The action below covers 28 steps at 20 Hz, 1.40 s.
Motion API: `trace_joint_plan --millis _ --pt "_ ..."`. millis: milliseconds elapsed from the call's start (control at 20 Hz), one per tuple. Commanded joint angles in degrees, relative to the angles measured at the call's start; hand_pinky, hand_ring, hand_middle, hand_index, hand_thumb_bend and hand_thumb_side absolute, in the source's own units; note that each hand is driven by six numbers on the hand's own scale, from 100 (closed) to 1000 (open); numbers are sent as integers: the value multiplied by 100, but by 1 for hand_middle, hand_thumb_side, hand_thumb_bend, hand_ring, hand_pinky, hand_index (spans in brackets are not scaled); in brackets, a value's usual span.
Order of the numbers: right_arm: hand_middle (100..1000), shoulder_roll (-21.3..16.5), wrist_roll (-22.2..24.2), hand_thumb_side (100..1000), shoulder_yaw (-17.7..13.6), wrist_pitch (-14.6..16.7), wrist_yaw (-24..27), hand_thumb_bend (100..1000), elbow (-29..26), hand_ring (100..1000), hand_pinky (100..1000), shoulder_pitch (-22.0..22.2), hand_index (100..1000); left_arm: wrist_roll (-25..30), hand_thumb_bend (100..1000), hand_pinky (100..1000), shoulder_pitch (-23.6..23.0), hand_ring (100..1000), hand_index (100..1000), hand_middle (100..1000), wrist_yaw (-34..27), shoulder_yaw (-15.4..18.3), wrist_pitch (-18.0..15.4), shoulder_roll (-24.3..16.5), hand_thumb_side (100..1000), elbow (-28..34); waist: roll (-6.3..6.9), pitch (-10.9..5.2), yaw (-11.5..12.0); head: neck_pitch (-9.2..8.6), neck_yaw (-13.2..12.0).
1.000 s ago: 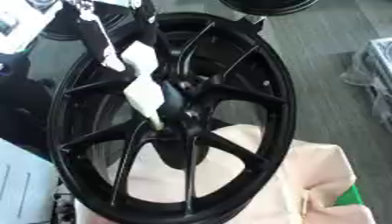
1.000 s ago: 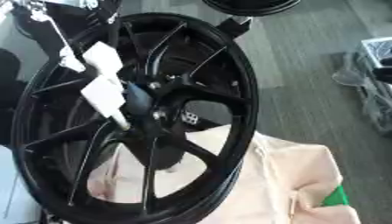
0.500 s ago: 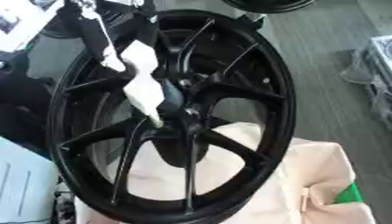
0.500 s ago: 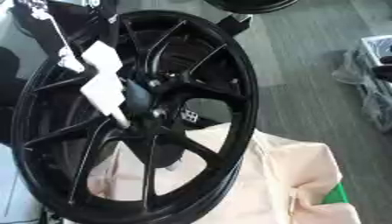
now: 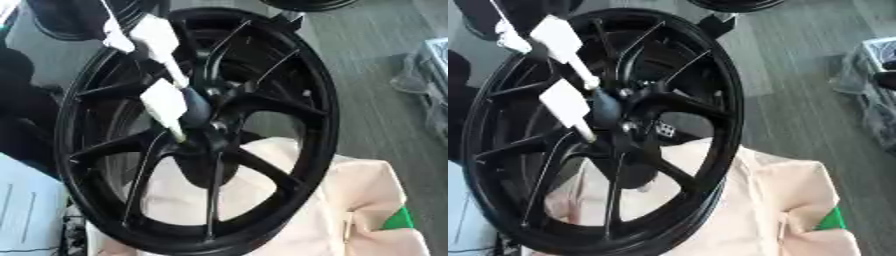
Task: Pull the pin out of the wheel hub.
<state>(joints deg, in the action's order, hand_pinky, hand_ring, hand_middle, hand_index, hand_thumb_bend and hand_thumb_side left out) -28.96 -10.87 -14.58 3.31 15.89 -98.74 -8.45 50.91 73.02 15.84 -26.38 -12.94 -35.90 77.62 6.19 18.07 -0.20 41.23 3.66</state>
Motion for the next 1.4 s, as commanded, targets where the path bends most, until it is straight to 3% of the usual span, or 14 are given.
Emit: trace_joint_plan --millis 50,350,600,800,1000,1200,1400 --pt "584 -147 -8 609 -31 -13 -26 100 -44 619 711 -8 727 106 355 663 50 587 272 415 -255 334 65 -344 100 259 -35 -198 20 8 13" --pt "584 -150 -38 609 -67 -7 -37 100 -43 620 711 36 727 106 369 660 -319 585 274 414 -676 1024 436 -933 100 683 -38 -201 91 34 61" --pt "585 -150 -90 608 -128 5 -57 100 -55 620 711 102 727 66 390 656 -938 581 275 412 -823 1922 670 -1672 100 1123 -46 -176 185 58 197" --pt "585 -145 -190 607 -233 36 -78 100 -91 621 711 149 727 -370 382 652 -1847 576 275 410 -1048 2610 843 -2396 100 1367 -53 -133 264 40 217" --pt "586 -145 -283 605 -327 67 -77 100 -142 622 710 163 727 -926 351 645 -2938 570 279 409 -1248 3204 966 -2853 100 1401 -56 -102 315 29 159" --pt "586 -152 -372 605 -418 83 -91 100 -172 622 710 226 727 -1386 351 648 -3728 567 290 415 -1154 3692 1168 -3032 100 1040 -44 -87 404 35 207" --pt "587 -155 -441 605 -482 92 -108 100 -179 622 710 276 727 -1676 441 672 -4319 585 373 472 -913 4003 1295 -3070 100 450 -47 -77 481 18 268"
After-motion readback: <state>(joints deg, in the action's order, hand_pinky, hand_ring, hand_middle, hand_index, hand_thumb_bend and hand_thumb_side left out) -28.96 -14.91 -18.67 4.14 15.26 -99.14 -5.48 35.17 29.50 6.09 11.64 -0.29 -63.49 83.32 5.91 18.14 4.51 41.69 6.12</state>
